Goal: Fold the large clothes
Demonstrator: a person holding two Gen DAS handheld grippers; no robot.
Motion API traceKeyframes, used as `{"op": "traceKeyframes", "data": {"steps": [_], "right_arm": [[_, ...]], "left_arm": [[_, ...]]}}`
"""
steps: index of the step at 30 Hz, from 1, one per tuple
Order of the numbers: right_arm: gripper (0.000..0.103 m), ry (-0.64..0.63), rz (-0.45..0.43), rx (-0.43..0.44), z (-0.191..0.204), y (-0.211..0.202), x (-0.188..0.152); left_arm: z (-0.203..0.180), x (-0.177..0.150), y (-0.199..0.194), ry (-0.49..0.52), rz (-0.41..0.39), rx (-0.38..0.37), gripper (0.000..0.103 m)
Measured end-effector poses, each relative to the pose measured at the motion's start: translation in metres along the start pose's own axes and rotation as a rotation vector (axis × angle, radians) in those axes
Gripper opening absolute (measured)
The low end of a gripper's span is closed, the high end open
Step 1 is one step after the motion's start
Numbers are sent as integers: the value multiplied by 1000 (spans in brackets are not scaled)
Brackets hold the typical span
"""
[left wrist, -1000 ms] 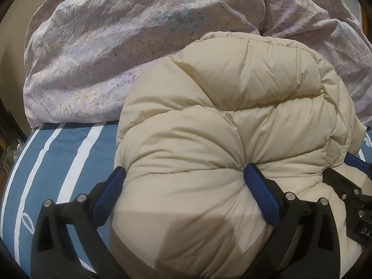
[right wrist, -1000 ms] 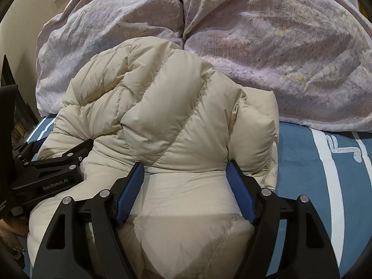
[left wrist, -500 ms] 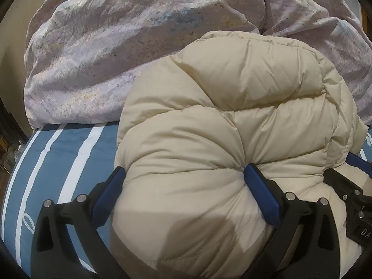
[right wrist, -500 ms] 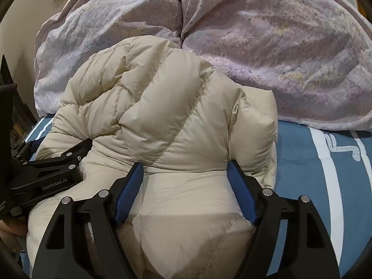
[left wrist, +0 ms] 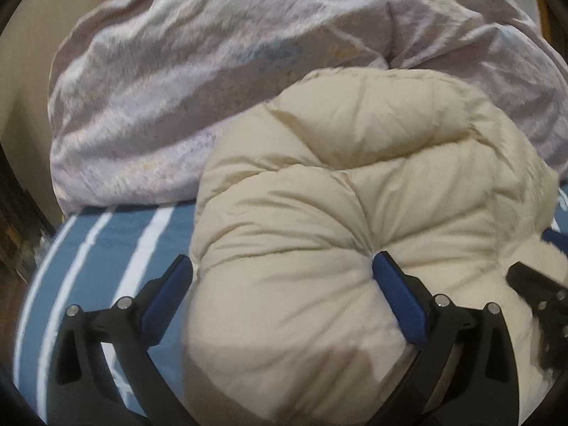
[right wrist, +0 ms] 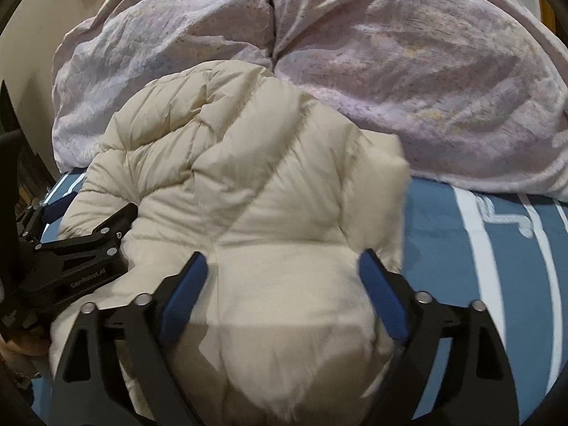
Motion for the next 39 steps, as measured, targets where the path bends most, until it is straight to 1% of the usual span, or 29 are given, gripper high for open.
{"op": "traceKeyframes", "data": {"steps": [2,5,9,12,15,18,21,27,30,33,35,39], "right_arm": [[94,31,19,-12,-6,-11,-2],[94,81,40,-24,-14,-30,-10],[94,127,46,-14,-18,-54,-21],[95,148,57,-17,-18,-73,-30],[97,160,76,-24,-13,-89,-37],[100,142,75,-39,-5,-103,-41],[102,124,81,-49,3,-115,-48],[102,155,104,-3,13,-133,-59],[102,173,123,22,17,-139,-65],[102,173,144,45,21,-146,-72],[102,170,149,55,25,-151,-76],[102,161,162,75,32,-159,-85]], "left_arm": [[0,-1,-10,32,-6,-1,100],[1,-4,-38,88,-17,-28,100],[5,-9,-75,106,-35,-67,100],[11,-16,-102,81,-27,-90,100],[19,-25,-128,22,-8,-119,100],[28,-35,-146,-29,12,-141,100],[34,-45,-157,-62,35,-149,100],[51,-62,-176,-135,92,-155,100],[61,-66,-186,-167,100,-162,100],[66,-70,-194,-182,118,-183,100],[66,-75,-199,-173,140,-200,100],[63,-81,-208,-155,154,-224,100]]}}
Point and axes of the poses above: each gripper's, at about its wrist camera, not at the fingertips, and y roughly the way its jaws point, z to its left, x to its top, the point moved 2 cm from there along y, roughly the way its jaws point, and after that the axes turned 3 degrees about z, right-handed, at the moved point
